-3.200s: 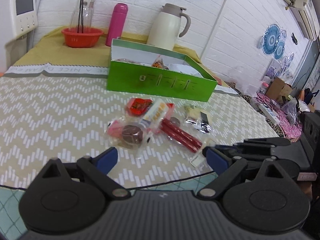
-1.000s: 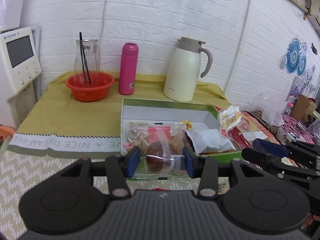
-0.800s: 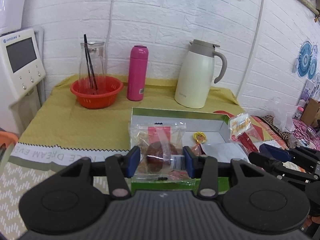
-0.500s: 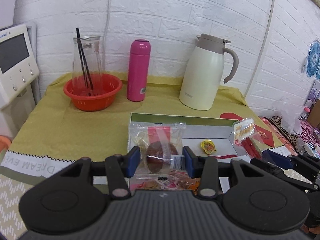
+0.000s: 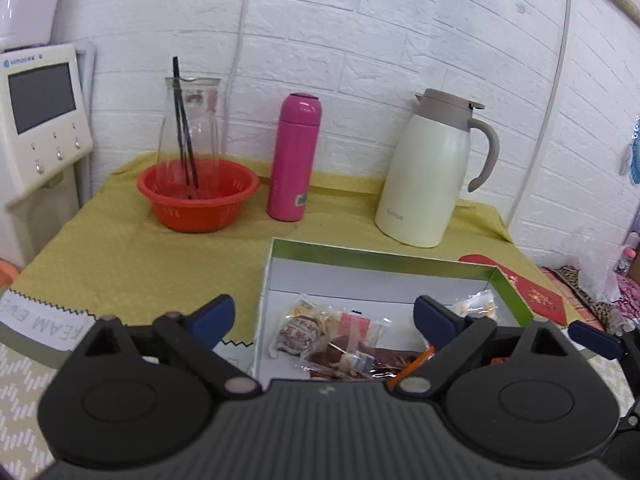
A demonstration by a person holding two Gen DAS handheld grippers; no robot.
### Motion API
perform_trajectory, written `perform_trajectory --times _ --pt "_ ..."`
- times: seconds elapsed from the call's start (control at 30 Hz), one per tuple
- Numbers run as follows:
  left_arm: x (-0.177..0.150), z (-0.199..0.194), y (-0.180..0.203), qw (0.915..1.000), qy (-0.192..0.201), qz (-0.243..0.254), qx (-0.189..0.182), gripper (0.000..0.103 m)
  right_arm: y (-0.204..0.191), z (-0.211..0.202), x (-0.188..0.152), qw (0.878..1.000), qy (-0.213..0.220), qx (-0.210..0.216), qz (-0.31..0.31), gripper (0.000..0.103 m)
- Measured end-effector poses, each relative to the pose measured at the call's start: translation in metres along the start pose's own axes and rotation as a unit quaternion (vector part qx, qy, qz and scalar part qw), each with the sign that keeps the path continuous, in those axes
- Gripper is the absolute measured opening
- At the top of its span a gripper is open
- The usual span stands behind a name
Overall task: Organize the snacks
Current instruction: 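Carry both snacks into the green box and open both grippers, then move the right gripper back to the red-wrapped chocolate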
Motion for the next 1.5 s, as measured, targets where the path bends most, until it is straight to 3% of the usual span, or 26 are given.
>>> perform_trajectory --times 0.17,0.37,0.63,0.8,1.1,1.27,1.5 --pt "-0.002 -0.011 -0.010 0.9998 -0.003 -0.012 0.013 0.095 0.003 -0.007 -0.004 1.000 -0.015 -0.006 0.003 0.103" --pt "-0.011 -0.043 -0.009 0.9998 -0.012 -0.013 -0.006 0.095 -0.001 -0.035 -0.003 1.000 -0.020 0.001 -0.005 0.103" --pt "-0.049 -0.106 -0.001 0.9990 -0.029 -0.014 -0.030 0.095 -0.008 -0.086 -0.012 0.998 -0.036 0.011 -0.058 0.103" --pt "-0.080 -0.144 0.018 0.9972 -0.041 0.011 -0.061 0.095 -0.010 -0.114 -0.026 0.992 -0.050 -0.007 -0.113 0.103" --pt "-0.121 -0.184 0.043 0.9930 -0.058 0.056 -0.087 0.095 -0.025 -0.140 -0.062 0.991 -0.087 0.002 -0.104 0.103" --pt "-0.142 -0.196 0.048 0.9912 -0.068 0.070 -0.089 0.095 -0.032 -0.143 -0.074 0.992 -0.109 0.029 -0.052 0.103" --pt "-0.157 -0.203 0.038 0.9933 -0.071 0.043 -0.080 0.095 -0.018 -0.124 -0.078 0.983 -0.132 0.074 0.105 0.103"
Point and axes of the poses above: each gripper's, at about its wrist camera, not at the fingertips, and z roughly the way its jaws point, y to its right, x to its top, the point moved 8 cm from there along z, roughly the way its jaws point, and after that the axes turned 6 degrees about y, right-handed, at the moved point
